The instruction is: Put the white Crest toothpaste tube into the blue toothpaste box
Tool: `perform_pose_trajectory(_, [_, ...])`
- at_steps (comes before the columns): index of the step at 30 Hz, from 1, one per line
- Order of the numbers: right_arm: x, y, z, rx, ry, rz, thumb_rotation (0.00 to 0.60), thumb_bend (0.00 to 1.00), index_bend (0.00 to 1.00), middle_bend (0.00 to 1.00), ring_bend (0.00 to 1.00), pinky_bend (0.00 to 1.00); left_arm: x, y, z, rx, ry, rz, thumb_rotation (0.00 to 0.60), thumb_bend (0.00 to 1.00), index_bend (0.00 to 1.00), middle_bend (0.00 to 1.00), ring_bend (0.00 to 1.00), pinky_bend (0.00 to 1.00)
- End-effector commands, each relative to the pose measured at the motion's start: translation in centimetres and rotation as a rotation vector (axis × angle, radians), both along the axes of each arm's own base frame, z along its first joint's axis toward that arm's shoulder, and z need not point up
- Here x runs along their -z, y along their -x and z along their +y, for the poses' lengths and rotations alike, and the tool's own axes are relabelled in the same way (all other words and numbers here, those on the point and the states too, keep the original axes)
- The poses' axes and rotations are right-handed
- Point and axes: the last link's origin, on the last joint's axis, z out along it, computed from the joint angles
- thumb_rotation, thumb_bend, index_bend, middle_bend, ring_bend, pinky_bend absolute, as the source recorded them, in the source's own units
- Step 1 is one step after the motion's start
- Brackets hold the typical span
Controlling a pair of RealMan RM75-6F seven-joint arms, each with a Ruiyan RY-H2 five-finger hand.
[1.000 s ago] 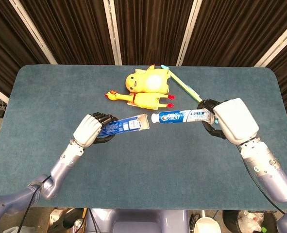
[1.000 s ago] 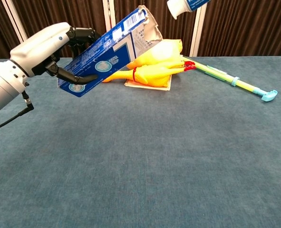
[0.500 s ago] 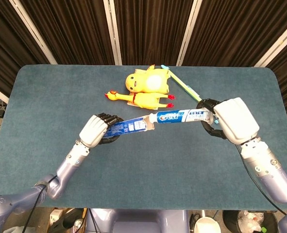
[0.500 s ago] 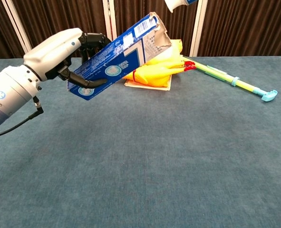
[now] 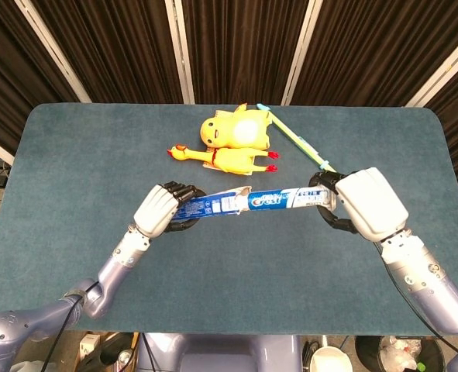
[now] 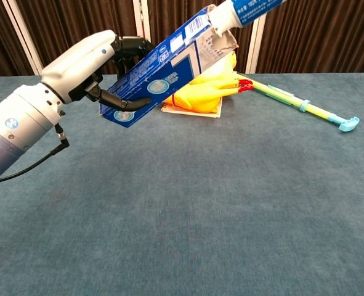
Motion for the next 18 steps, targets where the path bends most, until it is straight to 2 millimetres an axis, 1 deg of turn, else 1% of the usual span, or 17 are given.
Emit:
perform_pose_trajectory(1, [0.23,-0.01,0.14,-0.002,-0.007,0.001,0.600,0.63,1.00,0.86,0.79,0.75,0.00,-0.19,0.04,0.003,0.000,-0.004,0.600,0.40,0.40,0.56,0.53,0.55])
perform_pose_trajectory(9, [0.78,-0.19,0.41,-0.013,-0.017,0.003,0.600,0.64,1.00,0.86,0.79,0.75,0.20,-0.82,-0.26,0.017,0.011,-0.025,0.600,0.40,0.39,0.56,0.53,0.55])
perform_pose_trajectory(18, [0.37,-0.28,0.27,-0.014,0.009,-0.003,0.600,0.63,1.00,0.86,0.79,0.75,0.44,-1.01,-0.68,0.028,0.020,-0.039,0.600,0.41,0.39,0.56,0.53,0.55])
